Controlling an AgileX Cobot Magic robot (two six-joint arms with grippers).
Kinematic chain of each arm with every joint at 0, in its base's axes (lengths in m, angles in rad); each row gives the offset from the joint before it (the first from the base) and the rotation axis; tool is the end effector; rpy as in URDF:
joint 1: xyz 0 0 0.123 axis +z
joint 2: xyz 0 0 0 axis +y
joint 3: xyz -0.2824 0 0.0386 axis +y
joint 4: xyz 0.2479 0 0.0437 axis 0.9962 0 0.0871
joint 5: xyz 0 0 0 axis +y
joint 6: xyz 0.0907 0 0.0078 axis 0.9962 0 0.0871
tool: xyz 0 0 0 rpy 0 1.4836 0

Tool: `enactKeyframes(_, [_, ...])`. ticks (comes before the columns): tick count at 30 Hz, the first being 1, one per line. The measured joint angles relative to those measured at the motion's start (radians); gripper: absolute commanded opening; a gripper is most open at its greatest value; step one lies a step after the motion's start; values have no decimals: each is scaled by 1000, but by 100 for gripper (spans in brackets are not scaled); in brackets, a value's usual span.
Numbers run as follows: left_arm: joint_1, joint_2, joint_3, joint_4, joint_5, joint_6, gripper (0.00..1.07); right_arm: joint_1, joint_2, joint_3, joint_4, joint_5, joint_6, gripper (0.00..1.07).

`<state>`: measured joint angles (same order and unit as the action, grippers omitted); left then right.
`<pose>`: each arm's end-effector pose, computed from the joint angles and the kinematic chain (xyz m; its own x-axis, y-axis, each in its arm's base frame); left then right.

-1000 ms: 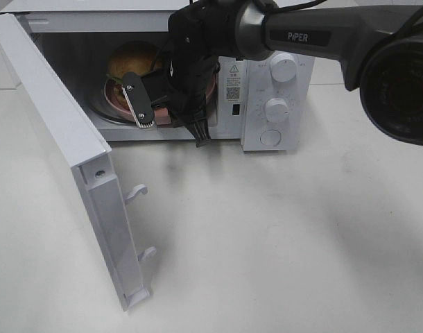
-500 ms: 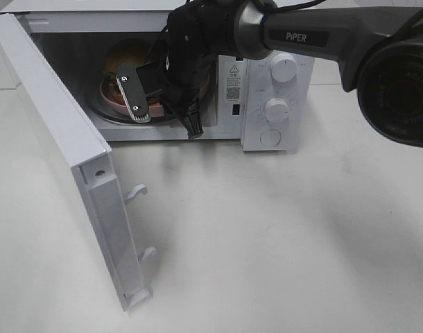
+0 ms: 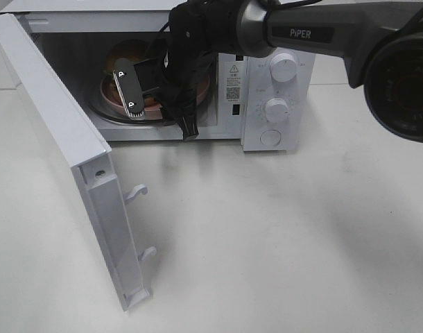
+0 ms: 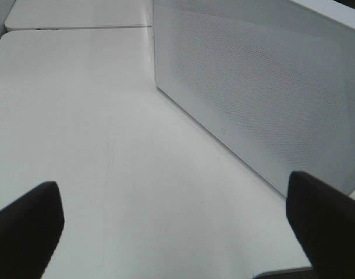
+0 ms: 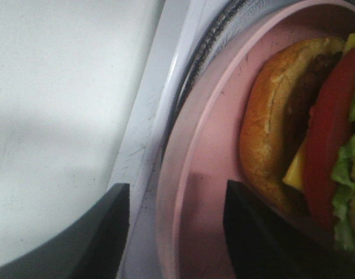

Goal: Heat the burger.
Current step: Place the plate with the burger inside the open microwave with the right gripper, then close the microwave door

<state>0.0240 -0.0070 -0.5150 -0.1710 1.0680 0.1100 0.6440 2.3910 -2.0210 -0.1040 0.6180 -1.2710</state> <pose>-0.0083 -0.0138 0.2816 -0.4340 0.0163 -0.9008 0.1221 0.9917 -0.0409 0.4322 0.3176 0.1673 0.4228 -0.9020 -0.0869 -0.7326 -0.2838 -0.6187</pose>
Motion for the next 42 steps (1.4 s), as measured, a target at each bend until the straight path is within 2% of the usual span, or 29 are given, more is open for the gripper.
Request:
enactKeyframes(10, [0,0,0,0,0,0,96,0,-105,192,9,-96,0,71])
enactKeyframes(11, [0,0,0,0,0,0,96,0,-131,242,9,-127,0,74])
enactKeyframes(13, [0,0,0,0,0,0,96,0,-143,262,9,-144,0,76])
enactKeyframes(14, [0,0,0,0,0,0,96,0,-172,314,6,-182,-1,77])
enactKeyframes(26, [0,0,0,0,0,0,96,0,-331,545,-20,-305,-1,76])
enactKeyframes(35, [0,0,0,0,0,0,96,0,-399,621,-23,-318,7,76])
enactKeyframes(42, [0,0,0,0,0,0,96,0,-461,682,-87,-316,105,76])
